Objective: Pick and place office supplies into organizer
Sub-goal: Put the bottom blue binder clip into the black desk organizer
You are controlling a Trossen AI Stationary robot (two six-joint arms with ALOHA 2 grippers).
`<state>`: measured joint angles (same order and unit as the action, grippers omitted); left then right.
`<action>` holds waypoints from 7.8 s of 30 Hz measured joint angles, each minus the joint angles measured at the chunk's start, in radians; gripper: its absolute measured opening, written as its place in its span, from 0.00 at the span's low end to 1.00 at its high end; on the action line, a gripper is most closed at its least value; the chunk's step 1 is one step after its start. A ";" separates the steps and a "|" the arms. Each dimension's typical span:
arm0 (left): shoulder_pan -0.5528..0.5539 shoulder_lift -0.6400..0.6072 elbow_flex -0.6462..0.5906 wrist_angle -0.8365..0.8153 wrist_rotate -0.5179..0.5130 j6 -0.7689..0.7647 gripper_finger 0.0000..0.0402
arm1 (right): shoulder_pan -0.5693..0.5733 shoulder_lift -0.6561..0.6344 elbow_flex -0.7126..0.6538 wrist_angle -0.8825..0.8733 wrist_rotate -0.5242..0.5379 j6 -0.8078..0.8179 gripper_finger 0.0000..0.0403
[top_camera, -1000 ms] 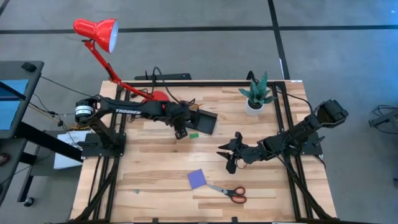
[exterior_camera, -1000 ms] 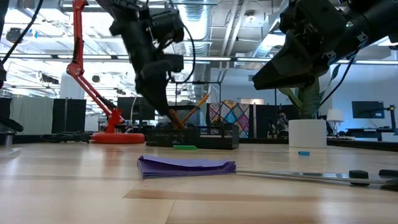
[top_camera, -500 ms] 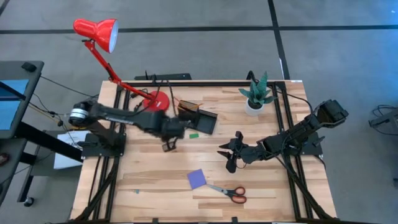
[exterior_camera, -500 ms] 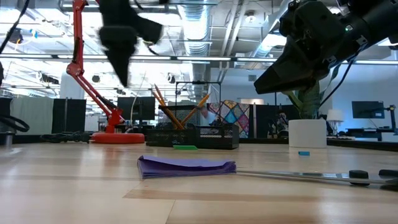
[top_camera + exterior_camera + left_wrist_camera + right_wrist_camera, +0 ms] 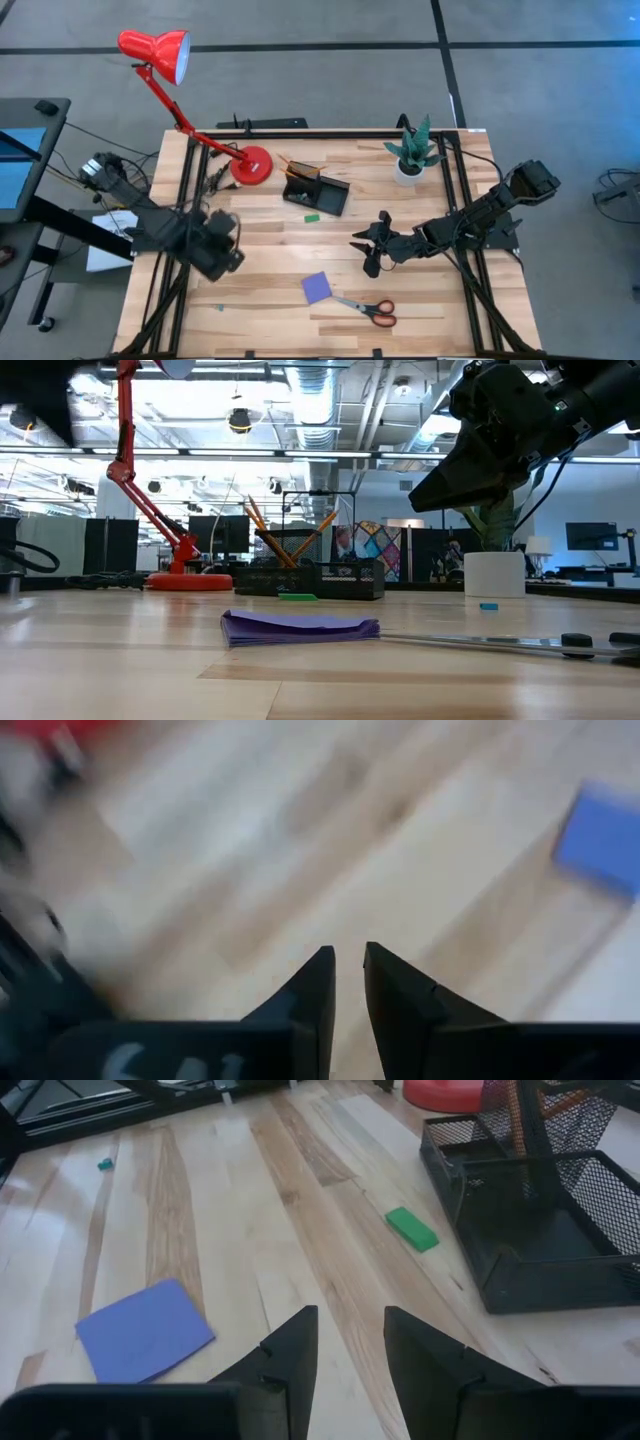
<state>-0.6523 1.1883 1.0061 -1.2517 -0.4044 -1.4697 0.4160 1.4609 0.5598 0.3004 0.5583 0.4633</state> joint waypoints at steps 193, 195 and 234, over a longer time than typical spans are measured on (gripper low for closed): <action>-0.323 0.577 -0.072 0.782 0.585 -0.375 0.16 | -0.039 0.000 0.000 0.097 0.016 -0.053 0.28; -0.323 0.577 -0.071 0.783 0.583 -0.374 0.12 | -0.039 0.000 0.000 0.097 0.016 -0.053 0.28; 0.200 0.173 -0.075 0.316 -0.166 0.332 0.07 | -0.039 0.000 0.000 0.105 0.016 -0.053 0.28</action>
<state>-0.4524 1.3616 0.9314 -0.9354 -0.5702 -1.1377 0.3767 1.4612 0.5598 0.4051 0.5739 0.4099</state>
